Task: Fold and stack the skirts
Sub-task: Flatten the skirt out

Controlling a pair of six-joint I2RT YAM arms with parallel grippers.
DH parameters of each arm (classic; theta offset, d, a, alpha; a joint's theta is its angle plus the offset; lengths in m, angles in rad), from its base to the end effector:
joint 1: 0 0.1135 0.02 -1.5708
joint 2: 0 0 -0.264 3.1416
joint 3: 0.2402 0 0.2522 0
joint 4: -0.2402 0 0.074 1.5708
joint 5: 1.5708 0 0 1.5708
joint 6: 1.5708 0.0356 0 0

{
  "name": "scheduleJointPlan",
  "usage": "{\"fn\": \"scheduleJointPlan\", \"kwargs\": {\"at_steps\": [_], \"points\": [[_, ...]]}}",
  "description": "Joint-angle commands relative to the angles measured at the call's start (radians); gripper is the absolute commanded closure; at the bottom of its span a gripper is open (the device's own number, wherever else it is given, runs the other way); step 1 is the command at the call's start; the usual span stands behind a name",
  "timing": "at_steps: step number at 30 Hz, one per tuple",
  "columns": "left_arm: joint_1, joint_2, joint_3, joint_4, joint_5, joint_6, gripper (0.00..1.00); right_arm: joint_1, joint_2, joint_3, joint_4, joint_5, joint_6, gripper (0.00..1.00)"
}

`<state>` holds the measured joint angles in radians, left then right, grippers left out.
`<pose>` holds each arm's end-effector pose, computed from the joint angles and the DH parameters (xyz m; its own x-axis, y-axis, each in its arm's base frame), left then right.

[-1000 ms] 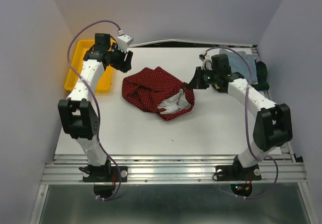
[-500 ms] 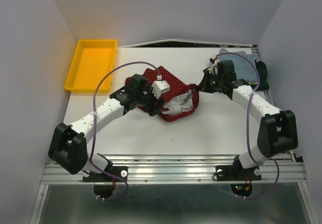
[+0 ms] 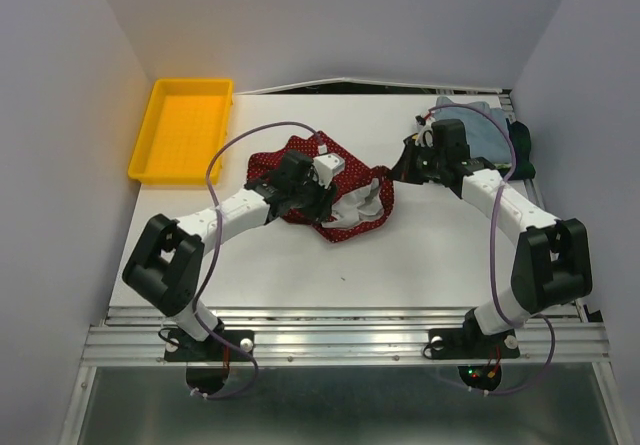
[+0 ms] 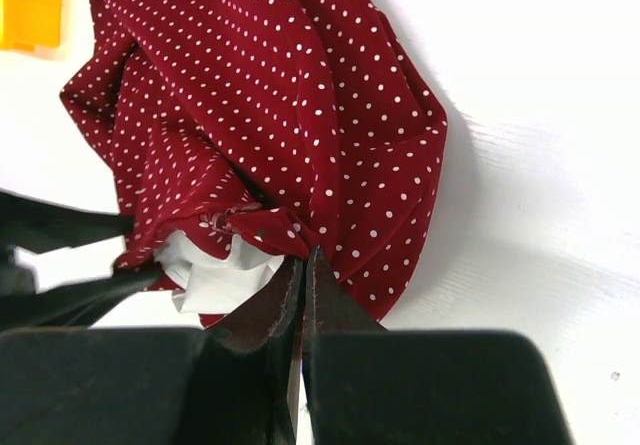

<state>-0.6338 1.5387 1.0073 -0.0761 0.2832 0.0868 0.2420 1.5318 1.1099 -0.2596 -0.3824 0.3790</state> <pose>0.2696 -0.2105 0.2432 -0.3929 0.3921 -0.8318 0.7905 0.6061 -0.0877 0.3278 0.0946 0.2643 -0.7546 0.1673 -0.6345 -0.2416 0.8282 0.5057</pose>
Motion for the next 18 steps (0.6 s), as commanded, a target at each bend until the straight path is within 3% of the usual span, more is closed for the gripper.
{"fn": "scheduleJointPlan", "kwargs": {"at_steps": [1,3,4,5,12,16,18], "points": [[-0.004,0.058,0.089,-0.025,-0.074,-0.030,0.56,-0.006,-0.033,0.027,0.054,-0.039,-0.011,0.99],[0.002,0.070,0.123,-0.075,-0.099,-0.003,0.74,-0.006,-0.050,0.024,0.053,-0.033,-0.037,0.99],[0.026,0.063,0.146,-0.102,-0.098,0.036,0.91,-0.006,-0.067,0.019,0.053,-0.024,-0.048,0.99],[0.043,0.032,0.155,-0.160,-0.078,0.063,0.99,-0.006,-0.076,0.016,0.051,-0.020,-0.058,0.99],[0.157,-0.256,0.269,-0.506,-0.041,0.431,1.00,-0.006,-0.174,-0.022,0.010,0.077,-0.192,0.99],[0.198,-0.327,0.424,-0.791,0.138,0.644,1.00,-0.006,-0.205,-0.030,-0.032,-0.033,-0.233,0.99],[0.200,-0.336,0.430,-0.803,0.168,0.709,1.00,-0.006,-0.200,-0.030,-0.052,-0.065,-0.247,0.99]]}}
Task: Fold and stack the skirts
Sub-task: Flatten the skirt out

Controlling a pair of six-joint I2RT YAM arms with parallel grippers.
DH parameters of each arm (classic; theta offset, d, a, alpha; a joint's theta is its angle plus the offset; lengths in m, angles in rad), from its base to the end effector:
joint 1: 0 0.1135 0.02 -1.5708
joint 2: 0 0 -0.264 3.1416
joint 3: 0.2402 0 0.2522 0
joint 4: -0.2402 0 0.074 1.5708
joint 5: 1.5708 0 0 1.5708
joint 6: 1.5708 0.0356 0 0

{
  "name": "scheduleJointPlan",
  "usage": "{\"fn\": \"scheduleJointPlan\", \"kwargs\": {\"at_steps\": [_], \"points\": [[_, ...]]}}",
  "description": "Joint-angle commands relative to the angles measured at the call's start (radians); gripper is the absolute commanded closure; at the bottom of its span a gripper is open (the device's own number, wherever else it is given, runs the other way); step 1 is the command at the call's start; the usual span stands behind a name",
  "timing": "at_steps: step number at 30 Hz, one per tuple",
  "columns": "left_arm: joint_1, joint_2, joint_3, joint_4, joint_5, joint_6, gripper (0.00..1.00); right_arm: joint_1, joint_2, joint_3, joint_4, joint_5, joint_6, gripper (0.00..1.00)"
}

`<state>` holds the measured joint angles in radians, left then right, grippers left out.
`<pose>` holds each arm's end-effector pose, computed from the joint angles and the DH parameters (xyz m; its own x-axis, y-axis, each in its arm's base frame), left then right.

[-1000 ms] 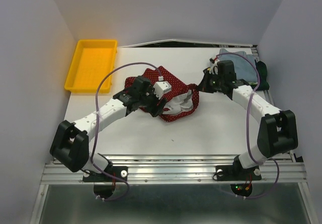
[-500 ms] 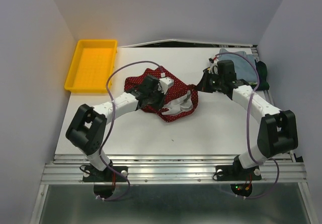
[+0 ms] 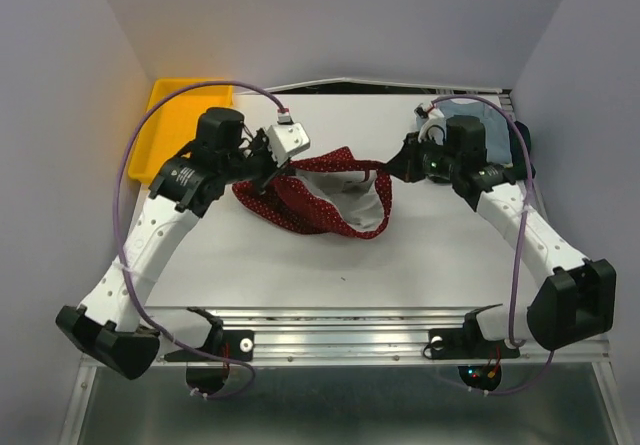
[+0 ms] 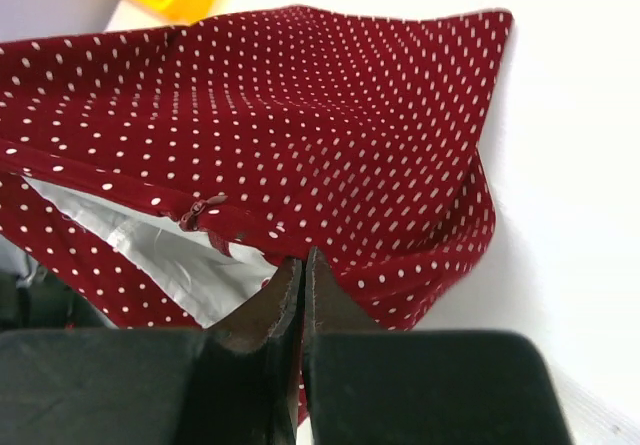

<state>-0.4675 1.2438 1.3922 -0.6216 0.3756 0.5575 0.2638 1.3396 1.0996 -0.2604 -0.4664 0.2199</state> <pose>0.2297 -0.1306 0.4103 0.0308 0.5358 -0.8438 0.8184 0.4712 0.3291 0.2898 0.0949 0.3198 -0.5859 0.0436 -0.8092 -0.4980 0.7684 0.4019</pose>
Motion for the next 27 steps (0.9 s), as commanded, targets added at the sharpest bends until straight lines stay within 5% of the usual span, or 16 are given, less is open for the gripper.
{"fn": "scheduleJointPlan", "kwargs": {"at_steps": [1,6,15,18,23,26,27], "points": [[0.033,-0.031,0.036,-0.244,0.077,0.246,1.00,-0.028,-0.002,-0.020,-0.056,0.017,-0.088,0.99],[0.044,0.144,0.010,-0.096,0.092,0.252,0.98,-0.028,0.076,0.005,-0.086,0.017,-0.086,0.99],[0.156,0.491,0.155,-0.116,0.141,0.456,0.96,-0.028,0.132,-0.030,-0.079,-0.029,-0.057,0.99],[0.185,0.528,0.217,-0.133,0.169,0.440,0.86,-0.028,0.144,-0.059,-0.062,-0.040,-0.041,0.99],[0.190,0.465,0.222,-0.185,0.279,0.328,0.50,-0.028,0.136,-0.064,-0.023,-0.077,-0.005,0.99],[0.190,0.364,0.127,-0.114,0.313,0.126,0.46,-0.028,0.133,-0.066,0.000,-0.101,0.016,0.99],[0.190,0.332,0.090,-0.081,0.313,0.072,0.31,-0.028,0.133,-0.066,0.006,-0.109,0.031,0.99]]}}
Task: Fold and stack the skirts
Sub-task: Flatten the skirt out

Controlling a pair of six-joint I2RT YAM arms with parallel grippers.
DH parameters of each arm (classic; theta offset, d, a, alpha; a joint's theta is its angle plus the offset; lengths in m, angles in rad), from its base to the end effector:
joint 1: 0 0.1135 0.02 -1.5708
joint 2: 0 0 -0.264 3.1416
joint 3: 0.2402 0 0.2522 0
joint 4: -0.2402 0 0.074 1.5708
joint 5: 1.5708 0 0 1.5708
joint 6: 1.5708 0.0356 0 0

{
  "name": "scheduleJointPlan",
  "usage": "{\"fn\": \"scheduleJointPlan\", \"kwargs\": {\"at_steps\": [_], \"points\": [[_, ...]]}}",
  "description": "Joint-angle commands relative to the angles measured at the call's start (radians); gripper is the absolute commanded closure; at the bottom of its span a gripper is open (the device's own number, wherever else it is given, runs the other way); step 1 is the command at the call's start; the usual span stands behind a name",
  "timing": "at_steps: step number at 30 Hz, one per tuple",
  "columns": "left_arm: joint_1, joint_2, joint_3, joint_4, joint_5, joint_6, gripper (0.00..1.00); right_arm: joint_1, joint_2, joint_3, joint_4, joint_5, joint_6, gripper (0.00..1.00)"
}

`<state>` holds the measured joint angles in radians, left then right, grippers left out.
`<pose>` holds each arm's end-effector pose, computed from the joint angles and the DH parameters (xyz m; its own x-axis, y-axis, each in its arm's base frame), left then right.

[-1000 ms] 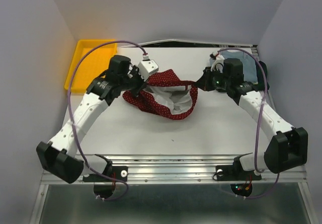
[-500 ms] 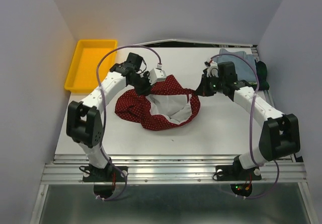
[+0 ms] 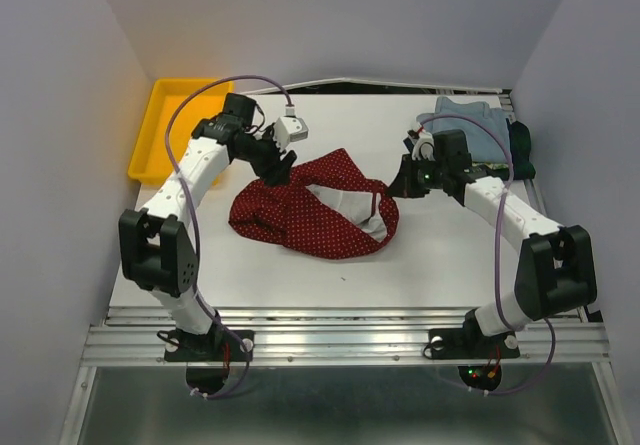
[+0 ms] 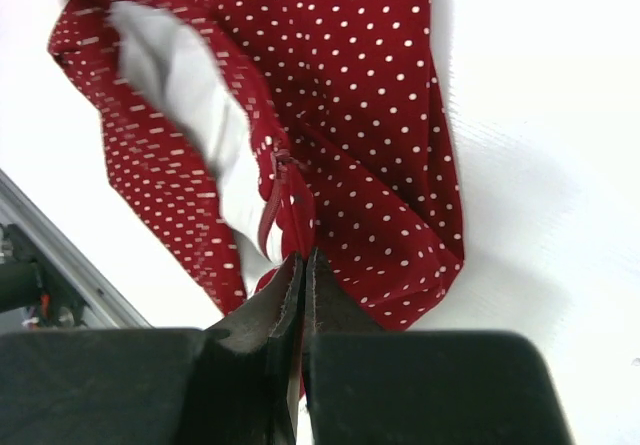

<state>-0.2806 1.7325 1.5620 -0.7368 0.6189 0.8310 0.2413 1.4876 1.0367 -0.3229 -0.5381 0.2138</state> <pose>0.3570 -0.1244 0.3105 -0.0901 0.6521 -0.7528 0.9427 0.2998 0.1468 0.3059 0.0941 0.2508 -0.7822 -0.0049 -0.6230 -0.4044 0.7647 0.5018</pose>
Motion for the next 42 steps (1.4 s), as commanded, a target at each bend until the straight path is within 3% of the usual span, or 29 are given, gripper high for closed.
{"fn": "scheduleJointPlan", "kwargs": {"at_steps": [1,2,5,9,16,22,33,36,42], "points": [[0.000,-0.194,-0.121,0.077,0.061,-0.272,0.30,-0.005,-0.013,-0.003,0.082,-0.043,0.047,0.99],[-0.002,-0.267,-0.205,0.150,0.047,-0.379,0.29,-0.005,-0.015,-0.007,0.091,-0.063,0.058,0.99],[-0.032,-0.390,-0.348,0.278,-0.040,-0.513,0.26,-0.005,-0.015,-0.018,0.104,-0.080,0.073,0.99],[-0.109,-0.450,-0.450,0.375,-0.154,-0.540,0.24,-0.005,-0.018,-0.033,0.104,-0.085,0.044,0.99],[-0.161,-0.289,-0.381,0.390,-0.180,-0.356,0.23,-0.005,-0.030,-0.037,0.082,-0.054,0.015,0.99],[-0.186,-0.111,-0.128,0.267,-0.197,-0.115,0.22,-0.005,-0.024,-0.020,0.059,-0.046,-0.007,0.99],[-0.273,0.119,0.113,-0.142,-0.197,0.377,0.25,-0.005,-0.006,-0.001,0.061,-0.017,-0.017,0.99],[-0.284,0.169,0.151,-0.217,-0.197,0.411,0.27,-0.005,-0.004,0.005,0.062,0.006,-0.017,0.99],[-0.285,0.200,0.106,-0.202,-0.226,0.421,0.28,-0.005,0.002,0.019,0.062,0.029,-0.008,0.99]]}}
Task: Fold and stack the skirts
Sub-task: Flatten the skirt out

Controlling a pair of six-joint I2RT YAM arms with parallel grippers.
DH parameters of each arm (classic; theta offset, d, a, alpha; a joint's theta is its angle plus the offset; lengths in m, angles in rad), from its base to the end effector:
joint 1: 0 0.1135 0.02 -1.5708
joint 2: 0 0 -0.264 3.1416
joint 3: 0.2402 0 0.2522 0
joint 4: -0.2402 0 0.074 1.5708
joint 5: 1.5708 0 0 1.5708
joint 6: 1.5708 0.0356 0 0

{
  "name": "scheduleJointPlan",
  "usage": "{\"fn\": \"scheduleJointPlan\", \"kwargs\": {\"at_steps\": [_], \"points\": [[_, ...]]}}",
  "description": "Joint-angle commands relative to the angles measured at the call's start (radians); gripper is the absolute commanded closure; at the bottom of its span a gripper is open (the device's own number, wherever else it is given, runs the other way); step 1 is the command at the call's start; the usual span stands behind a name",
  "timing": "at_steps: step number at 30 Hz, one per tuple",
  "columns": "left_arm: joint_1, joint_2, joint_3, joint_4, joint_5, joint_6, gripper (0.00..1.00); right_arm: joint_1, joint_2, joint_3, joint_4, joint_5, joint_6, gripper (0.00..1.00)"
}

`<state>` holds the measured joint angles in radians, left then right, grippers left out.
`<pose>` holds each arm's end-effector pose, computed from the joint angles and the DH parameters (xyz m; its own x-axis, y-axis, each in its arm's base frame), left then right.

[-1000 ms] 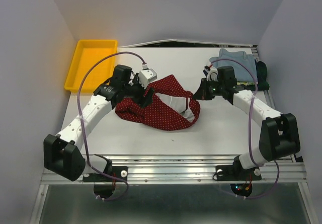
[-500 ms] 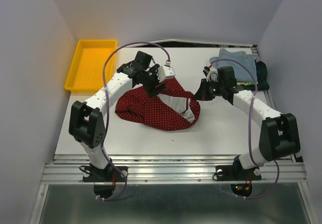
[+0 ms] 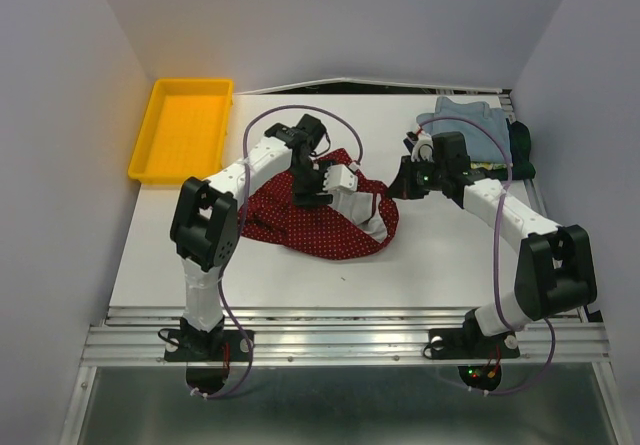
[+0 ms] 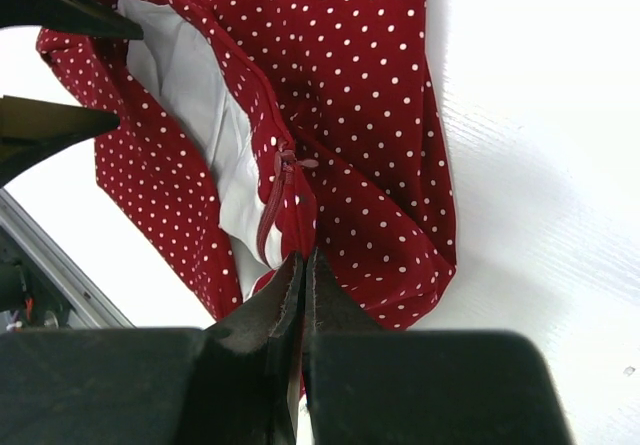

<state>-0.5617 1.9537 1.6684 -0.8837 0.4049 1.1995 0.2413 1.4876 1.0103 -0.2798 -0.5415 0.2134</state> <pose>0.3415 -0.2315 0.2488 0.2951 0.8263 -0.4797 0.9508 -0.2043 0.2329 0.3055 0.0941 0.2456 -0.7722 -0.0031 -0.6354 -0.4144 0.7605 0.4999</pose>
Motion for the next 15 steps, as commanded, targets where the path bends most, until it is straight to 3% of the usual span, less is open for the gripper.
{"fn": "scheduleJointPlan", "kwargs": {"at_steps": [1,4,5,9,11,15], "points": [[-0.004,-0.018,-0.007,-0.052,-0.017,0.051,0.29,-0.005,0.002,0.045,0.019,0.035,-0.006,0.99],[-0.004,-0.013,-0.025,-0.063,-0.029,0.048,0.49,-0.005,-0.001,0.050,0.018,0.058,0.000,0.99],[-0.003,-0.030,-0.032,-0.061,-0.031,0.037,0.64,-0.005,-0.007,0.053,0.018,0.077,0.006,0.99],[0.017,-0.139,-0.050,-0.040,-0.017,0.005,0.78,-0.005,-0.032,0.062,0.016,0.156,0.011,0.99],[0.029,-0.212,-0.044,-0.061,-0.021,-0.005,0.97,-0.017,-0.043,0.076,0.014,0.214,0.018,0.99],[0.075,-0.346,-0.009,-0.109,-0.017,-0.009,1.00,-0.089,-0.070,0.146,0.016,0.300,0.052,0.99]]}}
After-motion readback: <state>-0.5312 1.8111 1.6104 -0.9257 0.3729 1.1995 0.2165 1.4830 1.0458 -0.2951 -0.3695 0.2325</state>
